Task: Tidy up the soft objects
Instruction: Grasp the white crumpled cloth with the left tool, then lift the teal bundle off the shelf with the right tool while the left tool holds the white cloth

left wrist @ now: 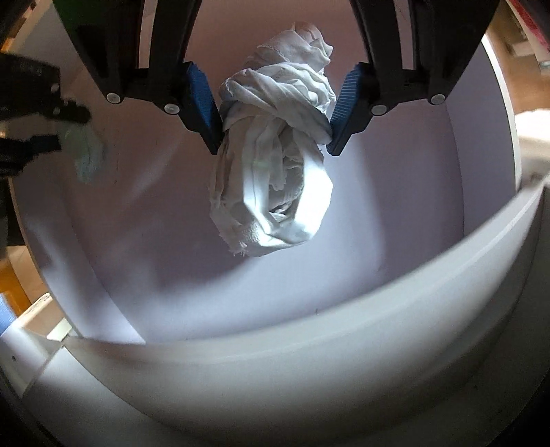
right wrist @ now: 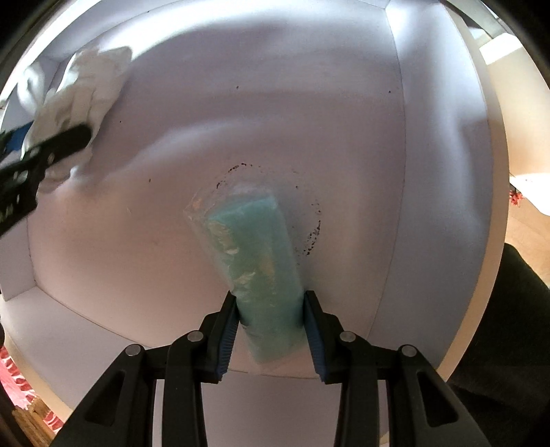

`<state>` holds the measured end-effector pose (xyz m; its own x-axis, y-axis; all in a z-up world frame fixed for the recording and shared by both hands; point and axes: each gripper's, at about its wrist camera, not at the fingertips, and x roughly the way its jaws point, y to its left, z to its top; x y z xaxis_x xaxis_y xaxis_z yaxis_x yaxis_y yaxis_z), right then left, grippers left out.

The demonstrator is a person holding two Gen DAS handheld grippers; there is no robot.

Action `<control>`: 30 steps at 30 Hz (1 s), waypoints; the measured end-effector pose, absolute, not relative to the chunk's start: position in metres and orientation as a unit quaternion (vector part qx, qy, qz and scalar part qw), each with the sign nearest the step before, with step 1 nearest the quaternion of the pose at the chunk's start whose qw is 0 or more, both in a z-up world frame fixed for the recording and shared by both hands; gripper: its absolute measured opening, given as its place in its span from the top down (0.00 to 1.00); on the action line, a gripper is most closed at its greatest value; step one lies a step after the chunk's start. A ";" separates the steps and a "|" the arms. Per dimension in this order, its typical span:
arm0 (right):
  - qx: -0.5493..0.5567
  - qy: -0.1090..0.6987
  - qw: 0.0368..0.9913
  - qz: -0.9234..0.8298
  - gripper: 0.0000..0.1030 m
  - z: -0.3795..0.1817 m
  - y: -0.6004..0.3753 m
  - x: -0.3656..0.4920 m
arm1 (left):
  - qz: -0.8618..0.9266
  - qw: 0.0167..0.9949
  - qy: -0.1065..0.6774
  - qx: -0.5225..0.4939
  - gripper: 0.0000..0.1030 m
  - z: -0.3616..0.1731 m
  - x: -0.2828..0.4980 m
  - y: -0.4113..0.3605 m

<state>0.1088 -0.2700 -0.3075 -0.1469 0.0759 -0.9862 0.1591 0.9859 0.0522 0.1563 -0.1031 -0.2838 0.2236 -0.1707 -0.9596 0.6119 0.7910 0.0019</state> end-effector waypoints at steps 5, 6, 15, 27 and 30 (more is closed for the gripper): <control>0.068 0.756 0.650 -0.032 0.64 -0.308 -0.259 0.108 | -0.241 0.749 0.582 0.205 0.40 -0.283 0.141 -0.100; 0.067 0.756 0.650 -0.032 0.64 -0.308 -0.257 0.108 | -0.237 0.749 0.584 0.205 0.40 -0.283 0.138 -0.099; 0.079 0.751 0.655 -0.032 0.66 -0.298 -0.249 0.106 | -0.209 0.730 0.615 0.210 0.41 -0.289 0.133 -0.101; 0.112 0.729 0.675 -0.024 0.66 -0.270 -0.241 0.100 | -0.173 0.713 0.661 0.157 0.42 -0.296 0.155 -0.109; 0.134 0.721 0.679 -0.022 0.66 -0.260 -0.245 0.095 | -0.165 0.708 0.671 0.147 0.40 -0.299 0.157 -0.110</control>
